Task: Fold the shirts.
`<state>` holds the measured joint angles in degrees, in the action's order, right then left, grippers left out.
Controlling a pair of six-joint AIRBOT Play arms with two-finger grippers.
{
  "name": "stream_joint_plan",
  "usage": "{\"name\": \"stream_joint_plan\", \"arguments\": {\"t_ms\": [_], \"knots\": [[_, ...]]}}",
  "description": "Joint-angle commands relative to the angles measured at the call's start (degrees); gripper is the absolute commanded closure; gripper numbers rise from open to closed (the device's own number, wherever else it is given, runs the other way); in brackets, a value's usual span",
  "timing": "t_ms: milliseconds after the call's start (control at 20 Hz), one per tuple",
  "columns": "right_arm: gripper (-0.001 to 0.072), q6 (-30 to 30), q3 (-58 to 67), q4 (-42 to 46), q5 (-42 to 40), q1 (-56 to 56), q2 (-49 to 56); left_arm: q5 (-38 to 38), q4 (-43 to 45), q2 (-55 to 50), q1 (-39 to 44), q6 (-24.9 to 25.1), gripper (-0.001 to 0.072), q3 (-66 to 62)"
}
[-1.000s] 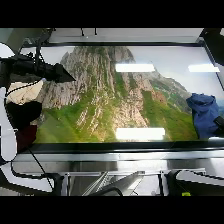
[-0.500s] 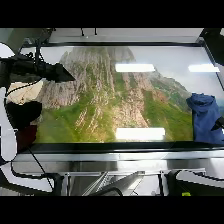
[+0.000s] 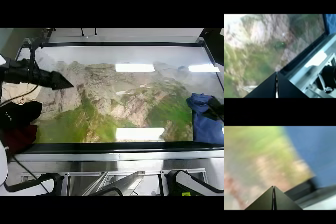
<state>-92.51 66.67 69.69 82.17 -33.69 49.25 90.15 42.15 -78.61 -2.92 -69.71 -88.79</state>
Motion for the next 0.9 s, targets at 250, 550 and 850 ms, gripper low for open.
{"name": "stream_joint_plan", "arguments": {"t_ms": [250, 550, 850], "knots": [[0.0695, -4.0, -18.3, -4.4, -10.9, 37.0, -8.5, -3.5, 0.3, 22.9, 0.0, 1.6, 0.0695, 39.4], [0.0694, -3.9, -18.3, -4.8, -12.5, 39.5, -7.3, -4.7, 0.3, 27.6, 0.0, 1.6, 0.0695, 45.0], [0.0694, -3.9, -18.3, -4.8, -12.5, 39.5, -7.3, -4.8, 0.3, 27.6, 0.0, 1.6, 0.0695, 44.9]]}}
